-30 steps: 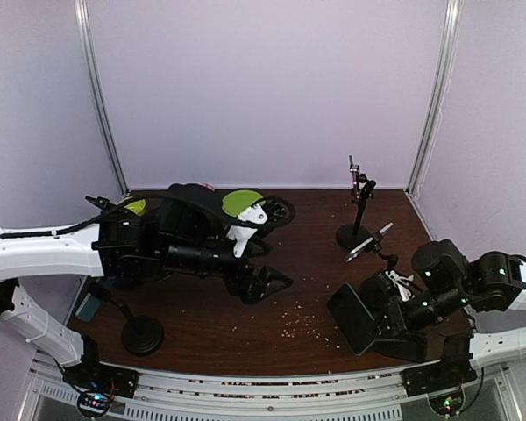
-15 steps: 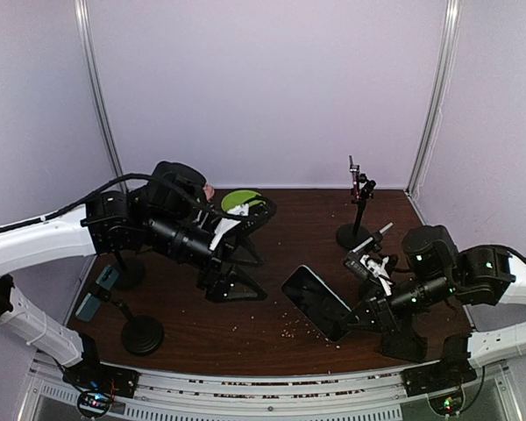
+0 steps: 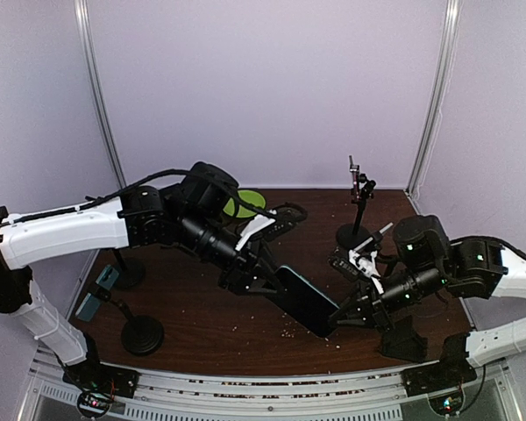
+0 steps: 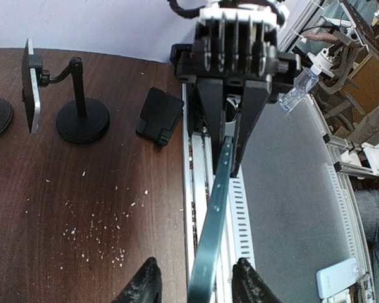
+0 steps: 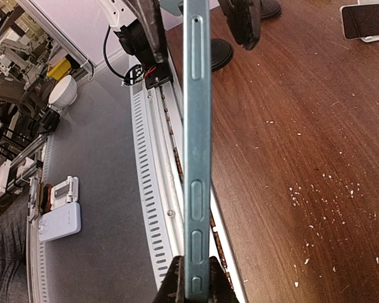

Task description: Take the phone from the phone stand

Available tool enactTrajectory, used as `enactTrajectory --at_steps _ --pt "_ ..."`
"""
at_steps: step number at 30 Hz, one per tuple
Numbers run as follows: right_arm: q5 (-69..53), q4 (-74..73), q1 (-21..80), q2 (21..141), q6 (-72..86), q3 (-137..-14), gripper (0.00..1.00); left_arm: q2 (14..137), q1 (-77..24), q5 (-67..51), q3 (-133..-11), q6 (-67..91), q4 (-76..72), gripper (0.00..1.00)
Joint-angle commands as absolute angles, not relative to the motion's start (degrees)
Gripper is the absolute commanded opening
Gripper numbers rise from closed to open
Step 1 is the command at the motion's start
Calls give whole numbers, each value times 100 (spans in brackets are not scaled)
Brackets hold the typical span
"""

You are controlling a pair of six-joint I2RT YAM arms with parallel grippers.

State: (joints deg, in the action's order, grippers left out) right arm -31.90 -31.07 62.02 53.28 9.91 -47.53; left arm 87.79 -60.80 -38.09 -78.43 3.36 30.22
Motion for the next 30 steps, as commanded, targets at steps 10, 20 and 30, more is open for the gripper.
enactTrajectory --at_steps 10,20,30 --pt "-2657 -2908 6222 5316 579 -5177 1 8950 -6062 -3888 -8116 584 2900 0" --pt "-1454 -2721 5940 4821 1322 -4885 95 8214 -5527 -2798 -6819 1435 1987 0" --pt "913 -3273 5908 4948 2212 -5431 96 8284 -5327 -1471 -5537 3597 581 0"
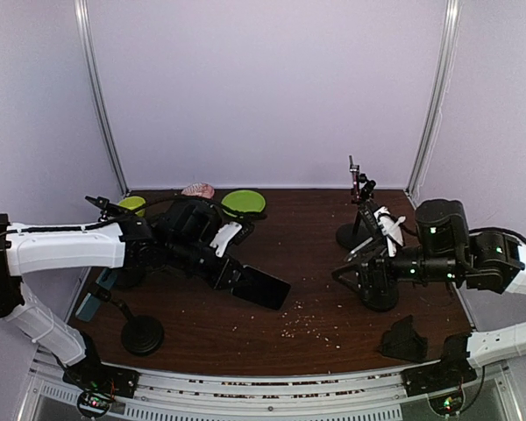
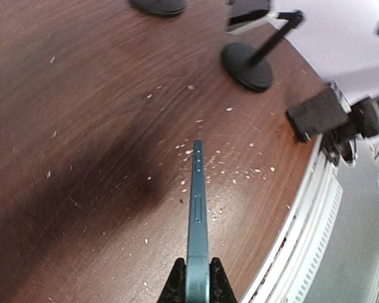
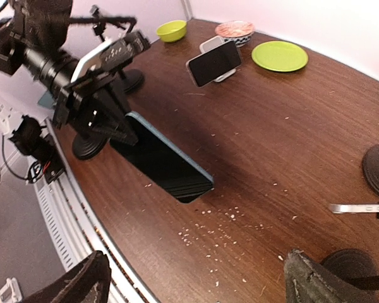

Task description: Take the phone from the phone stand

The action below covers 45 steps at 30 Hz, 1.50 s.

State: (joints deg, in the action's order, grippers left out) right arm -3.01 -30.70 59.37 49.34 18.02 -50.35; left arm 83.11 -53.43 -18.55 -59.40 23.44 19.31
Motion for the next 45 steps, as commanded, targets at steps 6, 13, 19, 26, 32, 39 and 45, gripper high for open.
enactTrajectory --at_steps 6,13,19,26,32,39,45 --pt "1865 -3470 5790 4845 2347 -5614 97 8683 -5326 -1622 -5063 4535 -10 0" --pt "1946 -3509 5622 4807 2459 -5592 98 9032 -5326 -1682 -4991 4942 -97 0" --pt "1975 -4065 5450 4888 3072 -5597 98 9233 -5327 -1551 -5083 5153 311 2" --pt "1874 -5122 5210 4707 3900 -5436 98 9474 -5326 -1497 -5015 5203 488 9" --pt "1623 -6151 5124 4601 4588 -5300 97 9542 -5326 -1415 -4876 5236 562 19" --pt "1218 -7115 5128 4622 5028 -5005 97 9563 -5326 -1311 -4709 5253 505 23" --pt "770 -7603 5115 4412 5224 -4811 94 9606 -5327 -1292 -4684 5177 505 31"
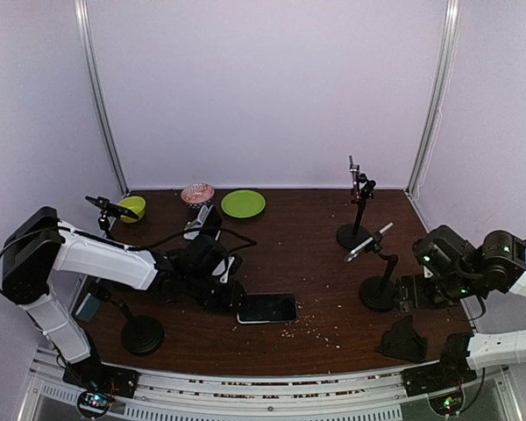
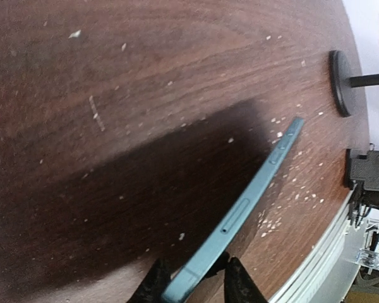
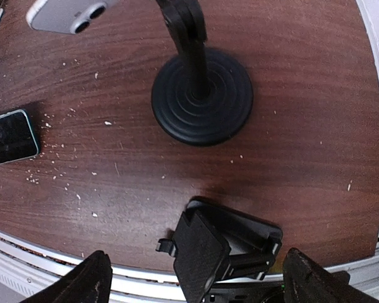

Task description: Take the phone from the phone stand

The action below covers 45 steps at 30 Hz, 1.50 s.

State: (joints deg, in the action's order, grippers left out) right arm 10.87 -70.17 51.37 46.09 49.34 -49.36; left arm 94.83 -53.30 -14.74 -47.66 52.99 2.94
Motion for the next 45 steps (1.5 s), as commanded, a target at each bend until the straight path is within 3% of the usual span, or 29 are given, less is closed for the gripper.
enactTrajectory --at_steps 1,18,29,40,45 --pt "693 -7638 5103 4344 5269 -4782 92 9606 -5326 -1284 -4678 5157 509 32" --pt "-495 -7216 5088 4007 5945 -3924 55 9178 -5326 -804 -4619 4698 1038 71" --pt "-495 -7200 5080 4700 5936 -3984 36 8161 -5327 408 -5072 3606 1964 80" --pt "-459 -7264 5083 4993 5944 -4111 2 7139 -5330 1159 -5315 2864 2564 82" --pt "-464 -7327 5081 5034 5892 -4331 0 6916 -5327 1296 -5458 2515 2667 82"
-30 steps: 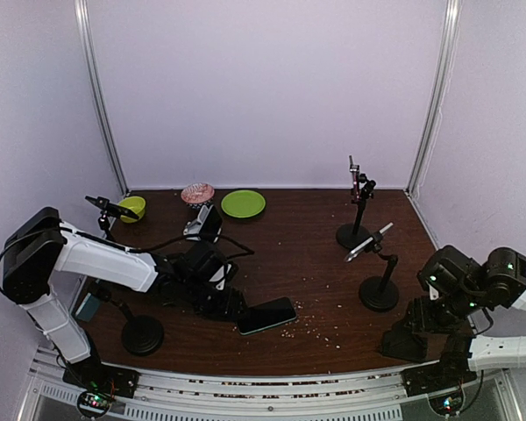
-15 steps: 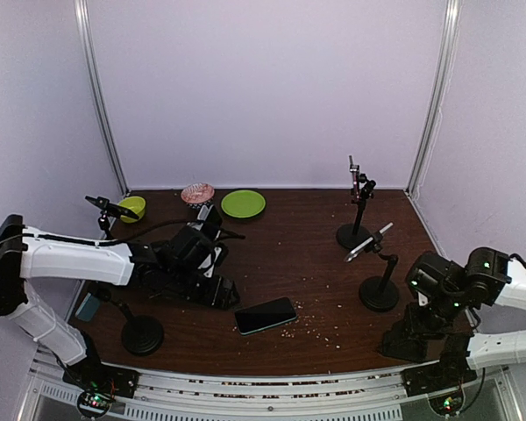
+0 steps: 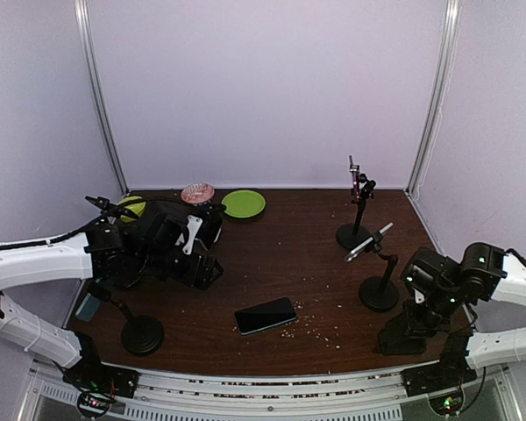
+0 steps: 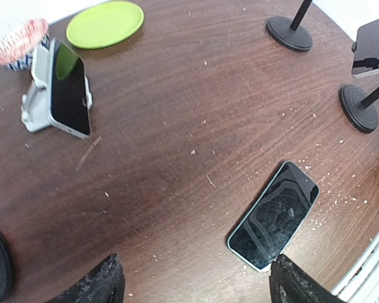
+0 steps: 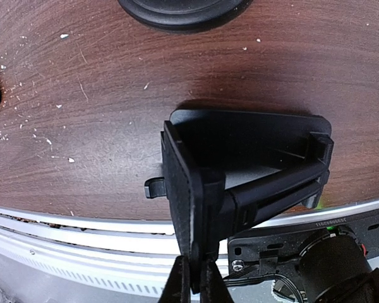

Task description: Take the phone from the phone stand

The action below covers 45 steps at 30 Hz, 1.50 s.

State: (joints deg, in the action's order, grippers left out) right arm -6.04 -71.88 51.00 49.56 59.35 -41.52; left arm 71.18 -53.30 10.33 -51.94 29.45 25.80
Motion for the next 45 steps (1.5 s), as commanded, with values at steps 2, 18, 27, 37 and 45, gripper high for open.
enactTrajectory --at_steps 2,18,27,37,45 --pt "-531 -7431 5090 5101 5837 -4477 0 6854 -5331 1362 -5547 2371 2762 82" --pt "-2674 -6529 5794 6208 4487 -6201 0 5643 -5326 2254 -5632 1658 3649 98" --pt "-1801 -6885 6287 7933 3701 -8756 0 4947 -5326 1560 -5124 1521 3257 98" --pt "-826 -7511 5408 10349 3183 -11426 0 5198 -5326 906 -5265 1569 3114 98" --pt "-1238 -7054 4574 11795 3297 -12475 0 5480 -5359 549 -5376 1791 2945 98"
